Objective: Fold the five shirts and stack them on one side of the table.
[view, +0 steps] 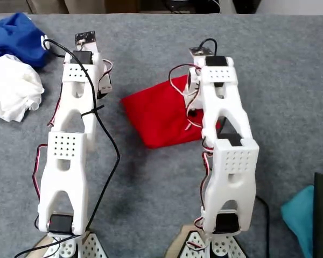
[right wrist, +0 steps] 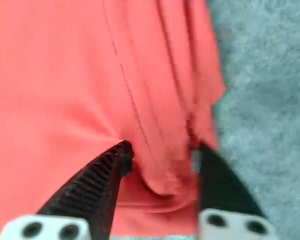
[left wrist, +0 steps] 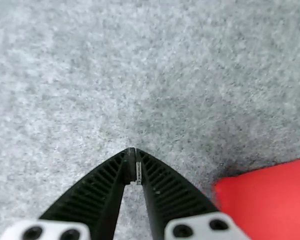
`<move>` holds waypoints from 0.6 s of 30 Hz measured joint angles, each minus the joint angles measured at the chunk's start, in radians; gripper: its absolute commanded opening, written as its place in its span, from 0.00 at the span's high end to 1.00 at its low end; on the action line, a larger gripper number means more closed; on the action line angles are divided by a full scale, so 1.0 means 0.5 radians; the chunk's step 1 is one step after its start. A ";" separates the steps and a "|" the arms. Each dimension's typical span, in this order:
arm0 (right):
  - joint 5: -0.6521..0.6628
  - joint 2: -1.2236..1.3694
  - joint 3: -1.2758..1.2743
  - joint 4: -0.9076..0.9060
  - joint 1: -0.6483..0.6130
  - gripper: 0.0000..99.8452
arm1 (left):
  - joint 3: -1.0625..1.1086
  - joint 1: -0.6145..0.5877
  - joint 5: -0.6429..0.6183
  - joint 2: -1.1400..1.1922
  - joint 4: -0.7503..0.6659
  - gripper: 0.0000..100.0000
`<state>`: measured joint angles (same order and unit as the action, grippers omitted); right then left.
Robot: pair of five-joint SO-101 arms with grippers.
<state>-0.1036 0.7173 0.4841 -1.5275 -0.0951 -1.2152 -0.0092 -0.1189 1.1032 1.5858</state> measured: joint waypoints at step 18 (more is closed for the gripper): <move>-0.632 -0.095 0.525 -0.476 0.052 0.73 | 0.000 0.000 0.000 0.000 0.000 0.98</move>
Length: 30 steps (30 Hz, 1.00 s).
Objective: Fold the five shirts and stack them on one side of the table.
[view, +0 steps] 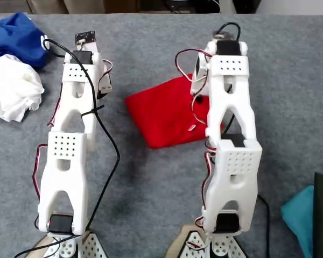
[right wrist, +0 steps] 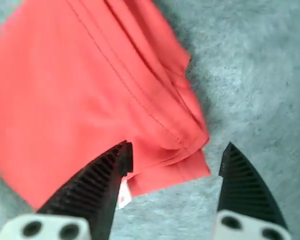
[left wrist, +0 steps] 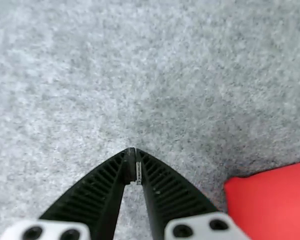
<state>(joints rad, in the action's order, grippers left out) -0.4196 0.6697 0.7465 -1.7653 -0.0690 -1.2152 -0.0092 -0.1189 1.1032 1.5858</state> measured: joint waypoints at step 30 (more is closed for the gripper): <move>-1.455 -1.197 -2.044 1.126 -0.163 0.72 | 0.000 0.000 0.000 0.000 0.000 0.98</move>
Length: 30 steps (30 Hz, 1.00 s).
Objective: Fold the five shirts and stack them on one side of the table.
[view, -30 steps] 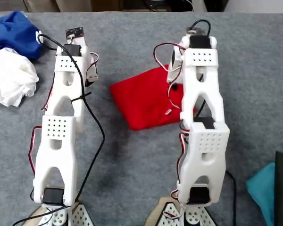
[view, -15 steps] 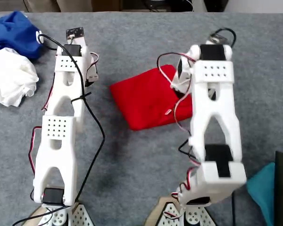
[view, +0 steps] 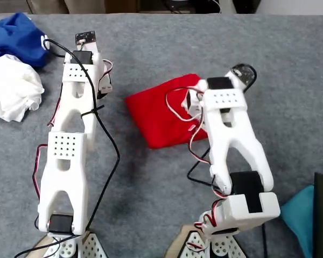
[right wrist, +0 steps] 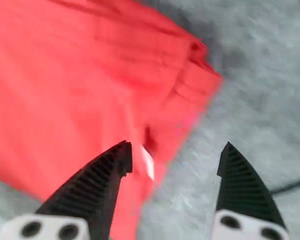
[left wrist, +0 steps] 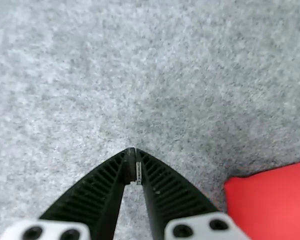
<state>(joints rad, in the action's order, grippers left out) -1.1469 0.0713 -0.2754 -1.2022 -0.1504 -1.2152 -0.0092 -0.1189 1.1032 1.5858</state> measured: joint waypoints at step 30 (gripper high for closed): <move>-0.104 0.184 -0.334 0.644 0.221 0.72 | 0.000 0.000 0.000 0.000 0.000 0.98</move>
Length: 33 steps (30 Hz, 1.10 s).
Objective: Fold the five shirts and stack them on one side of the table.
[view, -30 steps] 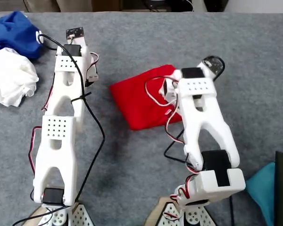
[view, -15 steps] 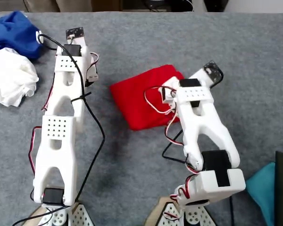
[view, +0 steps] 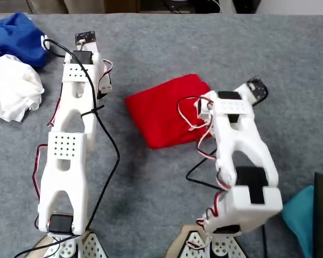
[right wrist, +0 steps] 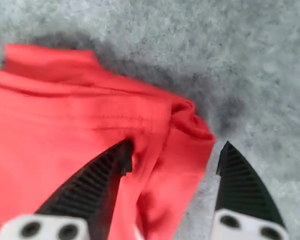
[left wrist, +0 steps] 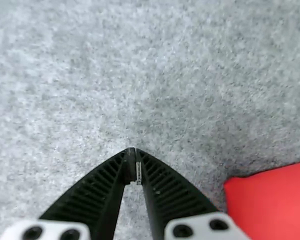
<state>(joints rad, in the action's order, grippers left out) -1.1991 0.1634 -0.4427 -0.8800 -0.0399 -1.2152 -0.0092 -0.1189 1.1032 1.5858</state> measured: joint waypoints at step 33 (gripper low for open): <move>0.000 0.319 0.255 -0.153 0.034 0.99 | 0.000 0.000 0.000 0.000 0.000 0.98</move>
<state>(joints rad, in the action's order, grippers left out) -1.1991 0.3230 -0.3153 -0.9567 -0.0230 -1.2152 -0.0092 -0.1189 1.1032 1.5858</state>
